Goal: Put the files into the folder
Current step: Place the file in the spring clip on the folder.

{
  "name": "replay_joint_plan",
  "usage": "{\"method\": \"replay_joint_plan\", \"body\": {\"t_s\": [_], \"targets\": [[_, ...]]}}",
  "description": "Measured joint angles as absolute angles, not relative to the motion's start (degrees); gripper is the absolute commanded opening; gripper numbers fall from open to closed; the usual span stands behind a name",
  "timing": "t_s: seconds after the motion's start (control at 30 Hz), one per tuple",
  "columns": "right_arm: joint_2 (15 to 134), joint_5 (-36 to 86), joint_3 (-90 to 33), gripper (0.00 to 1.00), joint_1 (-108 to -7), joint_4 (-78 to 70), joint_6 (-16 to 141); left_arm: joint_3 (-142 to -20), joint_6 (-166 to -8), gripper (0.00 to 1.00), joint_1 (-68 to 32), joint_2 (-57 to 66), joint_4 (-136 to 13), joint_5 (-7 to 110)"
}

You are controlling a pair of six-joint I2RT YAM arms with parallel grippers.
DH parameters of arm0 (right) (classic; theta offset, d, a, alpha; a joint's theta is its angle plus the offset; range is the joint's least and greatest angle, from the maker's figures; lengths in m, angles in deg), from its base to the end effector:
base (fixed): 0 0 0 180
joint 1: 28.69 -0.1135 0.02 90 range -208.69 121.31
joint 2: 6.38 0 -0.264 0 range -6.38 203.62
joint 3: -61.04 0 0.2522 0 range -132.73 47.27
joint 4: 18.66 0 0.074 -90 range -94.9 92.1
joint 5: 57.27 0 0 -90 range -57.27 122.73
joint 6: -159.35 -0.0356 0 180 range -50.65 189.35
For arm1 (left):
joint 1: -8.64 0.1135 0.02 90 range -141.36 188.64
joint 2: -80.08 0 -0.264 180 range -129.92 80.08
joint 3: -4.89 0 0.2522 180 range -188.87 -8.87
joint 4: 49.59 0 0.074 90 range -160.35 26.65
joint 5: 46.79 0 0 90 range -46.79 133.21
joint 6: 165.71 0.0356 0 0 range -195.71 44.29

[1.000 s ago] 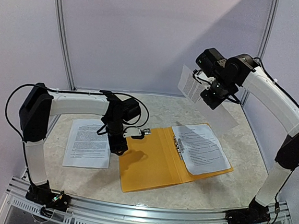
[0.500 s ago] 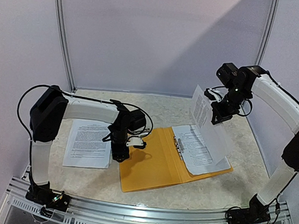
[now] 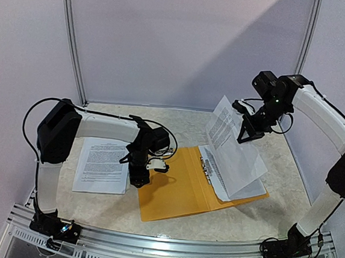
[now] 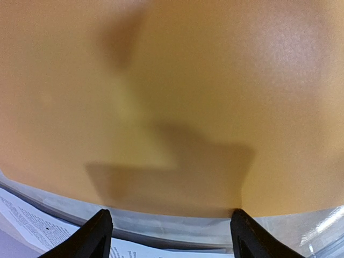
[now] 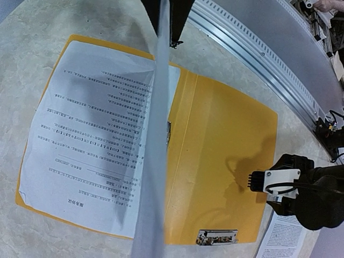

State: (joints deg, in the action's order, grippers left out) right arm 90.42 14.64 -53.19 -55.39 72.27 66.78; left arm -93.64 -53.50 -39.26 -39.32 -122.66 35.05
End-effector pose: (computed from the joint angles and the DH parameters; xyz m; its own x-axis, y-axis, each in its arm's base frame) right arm 0.2832 0.1548 0.3478 -0.8784 -0.3941 -0.2704 -0.4670 0.8281 0.3102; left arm 0.2570 -0.2769 0.1447 -0.3391 0.9334 0.1171 0.9388 0.3279 0.1051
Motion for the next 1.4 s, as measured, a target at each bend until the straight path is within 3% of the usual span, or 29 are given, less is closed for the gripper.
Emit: {"method": "replay_joint_plan", "body": {"t_s": [0.53,1.03,1.4], "targets": [[89.76,13.79,-47.14,0.00,-53.01,72.25,66.69,-93.93,-53.50,0.78,-39.26,-39.54,-122.98,35.07],[99.62,12.70,-46.72,0.00,-49.25,72.20,72.27,-94.32,-53.50,0.78,-40.24,-39.93,-123.68,34.94],[100.25,15.85,-45.65,0.00,-48.86,71.37,72.66,-94.37,-53.45,0.78,-41.81,-39.97,-124.12,34.13]]}}
